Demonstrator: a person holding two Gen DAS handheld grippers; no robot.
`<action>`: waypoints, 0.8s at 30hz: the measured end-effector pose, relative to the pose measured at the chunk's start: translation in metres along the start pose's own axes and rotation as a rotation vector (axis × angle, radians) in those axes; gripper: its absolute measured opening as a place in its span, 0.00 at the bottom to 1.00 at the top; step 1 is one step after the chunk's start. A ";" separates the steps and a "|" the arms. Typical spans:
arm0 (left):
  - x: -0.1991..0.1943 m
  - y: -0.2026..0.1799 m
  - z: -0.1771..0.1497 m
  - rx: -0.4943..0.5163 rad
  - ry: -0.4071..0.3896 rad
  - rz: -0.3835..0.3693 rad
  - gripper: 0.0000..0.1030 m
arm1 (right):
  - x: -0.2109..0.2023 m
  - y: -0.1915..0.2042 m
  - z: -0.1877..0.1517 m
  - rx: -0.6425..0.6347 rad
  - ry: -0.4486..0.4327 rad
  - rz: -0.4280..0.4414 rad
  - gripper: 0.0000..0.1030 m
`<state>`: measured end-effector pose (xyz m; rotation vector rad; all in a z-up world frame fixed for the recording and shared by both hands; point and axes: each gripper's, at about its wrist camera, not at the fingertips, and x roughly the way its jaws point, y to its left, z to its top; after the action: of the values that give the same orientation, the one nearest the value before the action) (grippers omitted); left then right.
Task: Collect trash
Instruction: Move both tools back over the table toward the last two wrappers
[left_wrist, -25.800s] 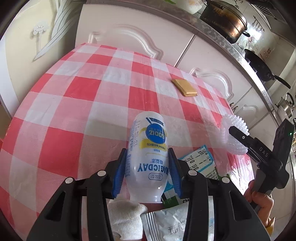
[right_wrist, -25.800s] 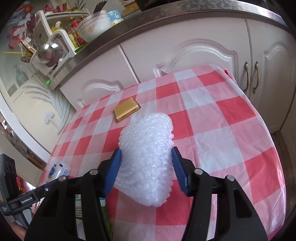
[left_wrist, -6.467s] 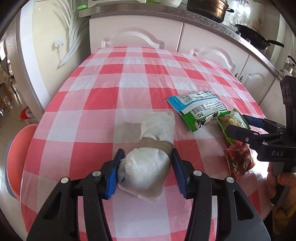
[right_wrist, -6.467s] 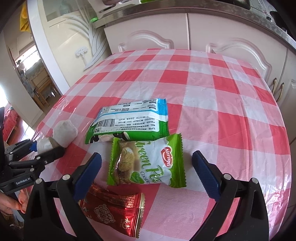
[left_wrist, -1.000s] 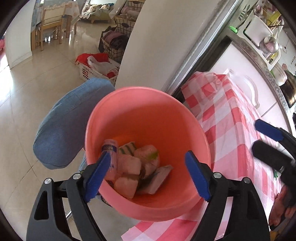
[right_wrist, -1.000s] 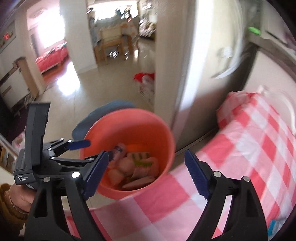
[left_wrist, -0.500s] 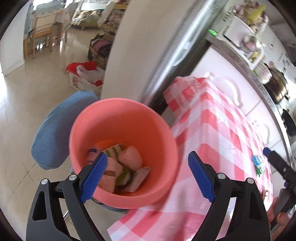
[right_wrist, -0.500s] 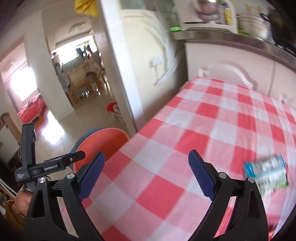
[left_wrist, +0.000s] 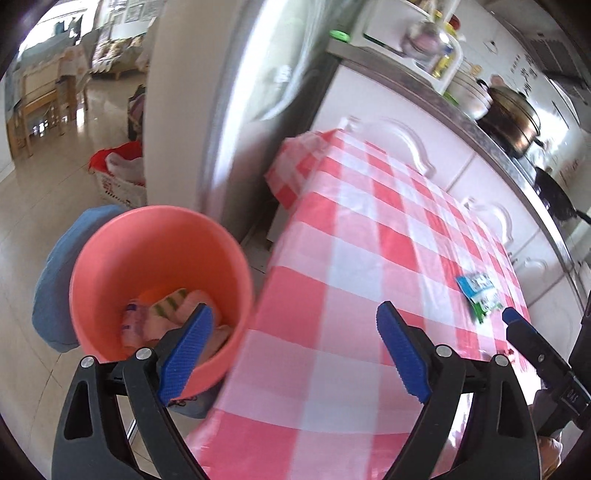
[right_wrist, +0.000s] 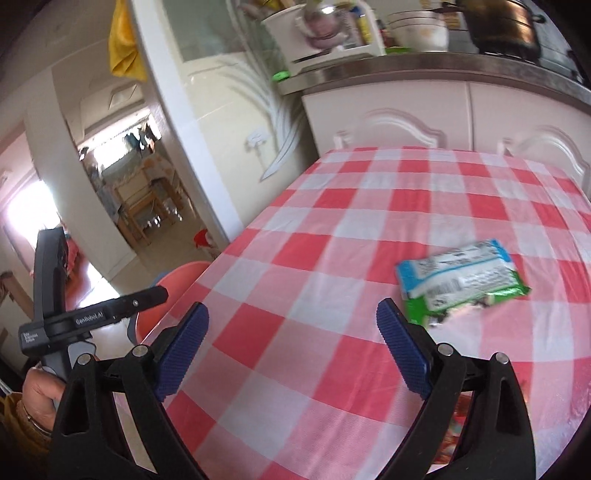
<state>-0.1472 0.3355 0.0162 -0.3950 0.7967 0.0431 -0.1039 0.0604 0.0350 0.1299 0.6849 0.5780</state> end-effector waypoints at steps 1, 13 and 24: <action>0.001 -0.005 0.000 0.007 0.004 -0.003 0.87 | -0.005 -0.004 0.000 0.008 -0.009 -0.005 0.90; 0.007 -0.085 -0.014 0.137 0.047 -0.060 0.87 | -0.056 -0.053 -0.005 0.062 -0.109 -0.066 0.90; 0.017 -0.153 -0.031 0.259 0.094 -0.122 0.87 | -0.093 -0.107 -0.011 0.156 -0.167 -0.115 0.90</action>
<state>-0.1290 0.1807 0.0350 -0.2003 0.8570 -0.1927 -0.1198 -0.0805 0.0466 0.2794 0.5705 0.3978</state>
